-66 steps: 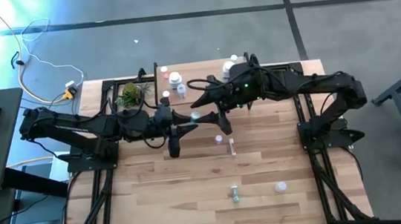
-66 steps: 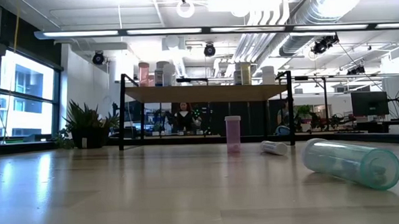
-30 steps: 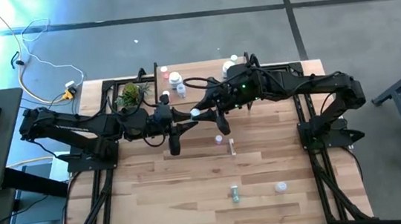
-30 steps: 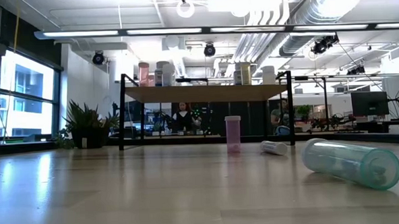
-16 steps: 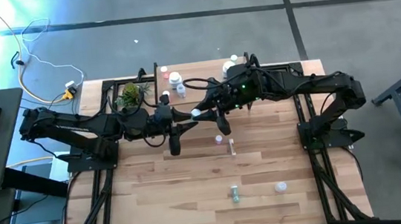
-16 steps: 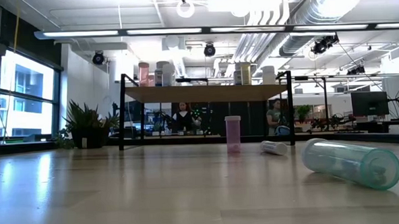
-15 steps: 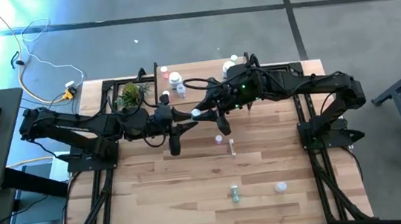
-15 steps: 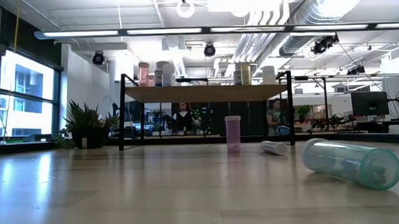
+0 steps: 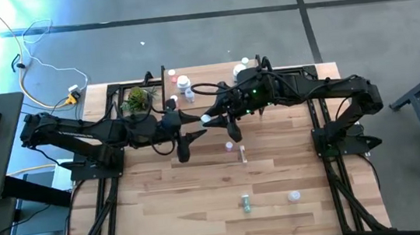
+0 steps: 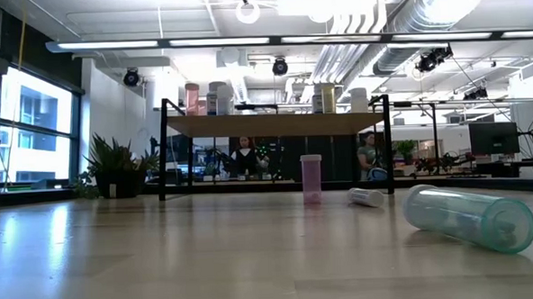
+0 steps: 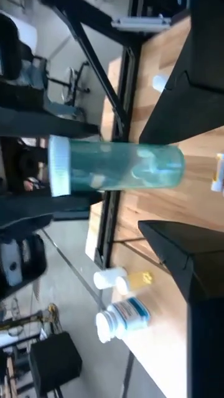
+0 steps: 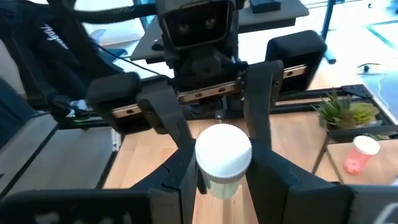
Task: Pick and place medicine bottles onto shelf by color
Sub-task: Put the left green pill bottle on the shelf
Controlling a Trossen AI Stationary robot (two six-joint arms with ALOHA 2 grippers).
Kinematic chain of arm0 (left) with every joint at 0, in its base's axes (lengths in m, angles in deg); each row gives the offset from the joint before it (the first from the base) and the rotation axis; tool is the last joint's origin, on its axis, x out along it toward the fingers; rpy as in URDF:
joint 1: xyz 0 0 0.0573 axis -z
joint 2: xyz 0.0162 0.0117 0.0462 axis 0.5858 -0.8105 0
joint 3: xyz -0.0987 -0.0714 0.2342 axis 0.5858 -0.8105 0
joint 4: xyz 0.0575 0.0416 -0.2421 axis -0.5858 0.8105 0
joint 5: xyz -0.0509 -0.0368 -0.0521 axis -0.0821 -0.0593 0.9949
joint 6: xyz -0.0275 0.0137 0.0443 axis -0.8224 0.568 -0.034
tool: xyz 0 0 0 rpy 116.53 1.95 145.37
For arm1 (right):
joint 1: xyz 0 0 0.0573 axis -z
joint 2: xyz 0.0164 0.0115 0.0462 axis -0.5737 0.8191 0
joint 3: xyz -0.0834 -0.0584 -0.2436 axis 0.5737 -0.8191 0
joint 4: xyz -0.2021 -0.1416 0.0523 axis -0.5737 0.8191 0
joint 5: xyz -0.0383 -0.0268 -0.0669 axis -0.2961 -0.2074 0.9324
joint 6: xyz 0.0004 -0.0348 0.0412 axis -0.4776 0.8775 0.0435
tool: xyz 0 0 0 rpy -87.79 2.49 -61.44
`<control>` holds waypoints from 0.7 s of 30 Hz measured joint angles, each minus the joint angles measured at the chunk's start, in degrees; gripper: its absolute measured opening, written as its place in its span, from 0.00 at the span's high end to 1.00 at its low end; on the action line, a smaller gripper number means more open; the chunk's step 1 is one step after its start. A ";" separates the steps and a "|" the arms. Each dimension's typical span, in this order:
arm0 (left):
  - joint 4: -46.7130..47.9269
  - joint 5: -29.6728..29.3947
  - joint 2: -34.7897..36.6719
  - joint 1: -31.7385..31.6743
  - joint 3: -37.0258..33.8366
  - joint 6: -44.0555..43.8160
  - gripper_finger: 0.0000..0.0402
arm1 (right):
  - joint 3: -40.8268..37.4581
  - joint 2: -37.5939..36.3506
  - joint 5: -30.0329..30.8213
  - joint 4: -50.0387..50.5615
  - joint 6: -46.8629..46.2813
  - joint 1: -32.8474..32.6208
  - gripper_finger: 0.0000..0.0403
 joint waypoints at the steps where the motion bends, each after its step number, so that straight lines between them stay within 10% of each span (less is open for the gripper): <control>1: 0.60 -0.41 0.00 0.00 0.00 -0.03 0.50 | 0.00 0.00 0.84 0.01 0.16 -0.01 0.74; 21: 9.91 -0.69 6.50 -10.19 0.11 1.17 0.49 | 0.00 0.00 14.40 -2.32 1.95 10.13 0.74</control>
